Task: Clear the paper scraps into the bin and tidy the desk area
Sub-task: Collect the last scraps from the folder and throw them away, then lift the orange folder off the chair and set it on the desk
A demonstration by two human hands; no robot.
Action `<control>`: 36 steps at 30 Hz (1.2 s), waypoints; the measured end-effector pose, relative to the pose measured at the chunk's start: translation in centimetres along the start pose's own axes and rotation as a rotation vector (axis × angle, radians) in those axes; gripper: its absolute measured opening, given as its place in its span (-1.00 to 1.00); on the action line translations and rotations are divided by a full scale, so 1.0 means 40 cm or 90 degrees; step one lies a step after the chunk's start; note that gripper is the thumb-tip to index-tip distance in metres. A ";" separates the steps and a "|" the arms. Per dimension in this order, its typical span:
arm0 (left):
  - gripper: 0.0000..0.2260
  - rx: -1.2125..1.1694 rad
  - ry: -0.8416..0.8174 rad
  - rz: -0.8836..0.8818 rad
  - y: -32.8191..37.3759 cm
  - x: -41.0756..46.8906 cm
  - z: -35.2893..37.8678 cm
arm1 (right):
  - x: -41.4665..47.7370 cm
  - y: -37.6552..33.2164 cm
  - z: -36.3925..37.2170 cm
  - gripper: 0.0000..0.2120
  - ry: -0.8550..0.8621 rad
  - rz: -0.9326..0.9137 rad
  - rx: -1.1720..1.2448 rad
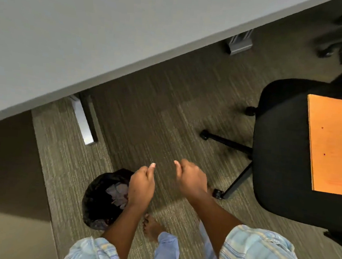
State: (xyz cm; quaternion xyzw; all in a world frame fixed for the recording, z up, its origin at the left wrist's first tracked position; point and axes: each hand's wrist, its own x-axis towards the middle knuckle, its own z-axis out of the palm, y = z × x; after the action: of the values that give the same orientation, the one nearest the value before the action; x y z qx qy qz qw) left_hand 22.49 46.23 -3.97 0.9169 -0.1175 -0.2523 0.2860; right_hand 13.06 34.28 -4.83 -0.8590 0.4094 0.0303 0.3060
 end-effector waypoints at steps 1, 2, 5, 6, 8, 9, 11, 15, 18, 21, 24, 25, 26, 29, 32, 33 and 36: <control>-0.55 0.000 -0.007 0.012 0.036 0.004 0.022 | 0.011 0.023 -0.025 -0.64 0.006 0.013 0.008; -0.55 0.001 -0.014 0.026 0.071 0.008 0.042 | 0.020 0.044 -0.049 -0.64 0.015 0.026 0.015; -0.57 0.011 -0.051 0.079 0.173 0.010 0.099 | 0.042 0.111 -0.120 -0.64 0.060 0.064 0.020; -0.58 0.019 -0.070 0.105 0.207 0.008 0.117 | 0.048 0.133 -0.143 -0.64 0.078 0.076 0.022; -0.63 0.041 -0.112 0.161 0.272 0.003 0.150 | 0.060 0.177 -0.186 -0.65 0.108 0.106 0.036; -0.64 0.053 -0.130 0.188 0.303 0.001 0.167 | 0.067 0.201 -0.207 -0.66 0.122 0.124 0.043; -0.65 0.082 -0.154 0.235 0.361 -0.002 0.201 | 0.079 0.253 -0.248 -0.68 0.145 0.162 0.054; -0.62 0.148 -0.217 0.276 0.476 -0.007 0.276 | 0.099 0.377 -0.324 -0.78 0.194 0.248 0.107; -0.63 0.153 -0.262 0.291 0.547 -0.011 0.344 | 0.109 0.462 -0.370 -0.84 0.248 0.316 0.118; -0.66 0.167 -0.314 0.304 0.614 -0.021 0.413 | 0.114 0.522 -0.399 -0.86 0.303 0.391 0.136; -0.67 0.169 -0.379 0.296 0.684 -0.032 0.483 | 0.107 0.568 -0.422 -0.78 0.355 0.448 0.157; -0.68 0.172 -0.397 0.297 0.707 -0.035 0.504 | 0.103 0.583 -0.429 -0.77 0.364 0.462 0.155; -0.69 0.176 -0.414 0.302 0.729 -0.038 0.524 | 0.100 0.601 -0.435 -0.77 0.371 0.475 0.151; -0.67 0.196 -0.443 0.321 0.790 -0.049 0.582 | 0.092 0.655 -0.456 -0.77 0.397 0.509 0.144; -0.66 0.205 -0.443 0.314 0.834 -0.055 0.641 | 0.094 0.706 -0.480 -0.74 0.422 0.566 0.134; -0.67 0.207 -0.445 0.298 0.845 -0.056 0.661 | 0.097 0.721 -0.489 -0.73 0.434 0.600 0.151; -0.63 0.193 -0.448 0.204 0.871 -0.060 0.723 | 0.106 0.778 -0.518 -0.65 0.484 0.772 0.266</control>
State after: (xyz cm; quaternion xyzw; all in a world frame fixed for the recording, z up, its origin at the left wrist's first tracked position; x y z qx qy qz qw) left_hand 2.68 5.45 -3.19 0.7767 -0.3851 -0.4824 0.1257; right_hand -10.72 5.10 -4.90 -0.3575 0.8864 -0.1837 0.2298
